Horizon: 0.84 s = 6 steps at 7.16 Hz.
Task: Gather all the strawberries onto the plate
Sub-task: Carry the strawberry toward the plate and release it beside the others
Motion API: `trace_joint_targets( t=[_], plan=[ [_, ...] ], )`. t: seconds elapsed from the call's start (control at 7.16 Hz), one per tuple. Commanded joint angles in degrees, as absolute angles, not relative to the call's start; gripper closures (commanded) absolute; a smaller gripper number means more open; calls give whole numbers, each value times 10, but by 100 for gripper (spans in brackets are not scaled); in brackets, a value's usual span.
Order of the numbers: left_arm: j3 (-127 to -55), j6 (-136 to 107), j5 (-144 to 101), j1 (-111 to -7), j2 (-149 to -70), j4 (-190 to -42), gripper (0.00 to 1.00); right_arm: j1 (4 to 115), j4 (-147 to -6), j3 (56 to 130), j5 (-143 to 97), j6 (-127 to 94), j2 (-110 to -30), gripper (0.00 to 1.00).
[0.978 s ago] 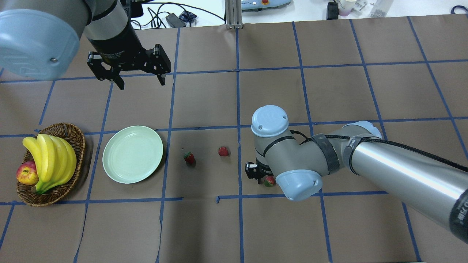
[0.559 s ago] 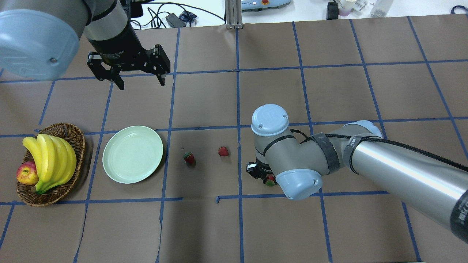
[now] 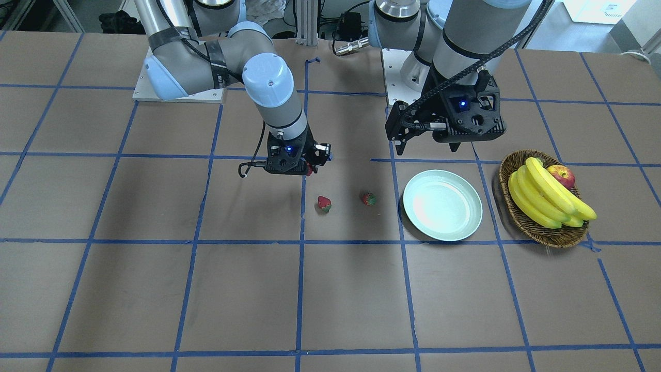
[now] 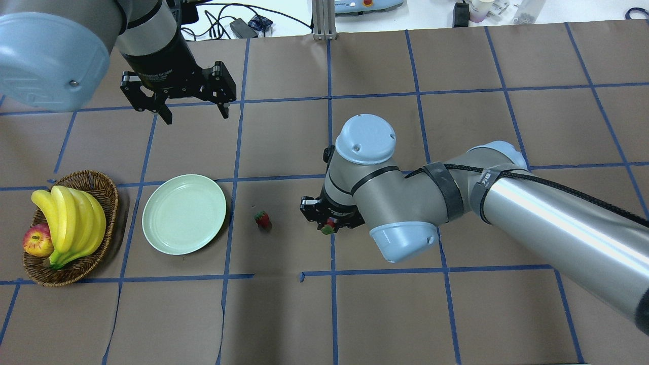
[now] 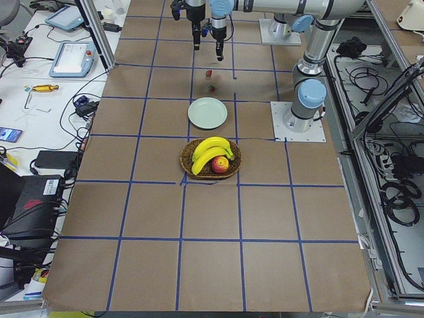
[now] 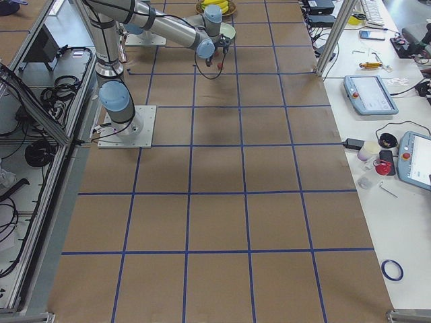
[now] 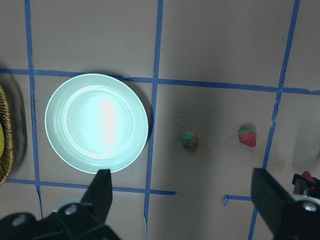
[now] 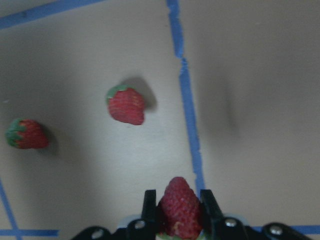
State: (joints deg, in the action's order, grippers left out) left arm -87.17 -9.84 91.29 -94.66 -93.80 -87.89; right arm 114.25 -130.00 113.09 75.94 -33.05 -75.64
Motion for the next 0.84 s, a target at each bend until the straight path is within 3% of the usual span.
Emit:
trace_joint_targets(
  t=[0.0, 0.28, 0.56, 0.7],
  plan=[
    [-871, -99, 913, -947, -937, -879, 0, 1182, -1318, 1062, 740, -349, -675, 100],
    [-872, -99, 913, -947, -937, -879, 0, 1190, -1320, 1051, 743, -349, -639, 100],
    [-872, -99, 913, -947, -937, -879, 0, 1190, -1321, 1047, 741, -348, -623, 26],
    [-872, -98, 913, -947, -937, -879, 0, 1190, -1334, 1046, 743, -346, -623, 10]
  ],
)
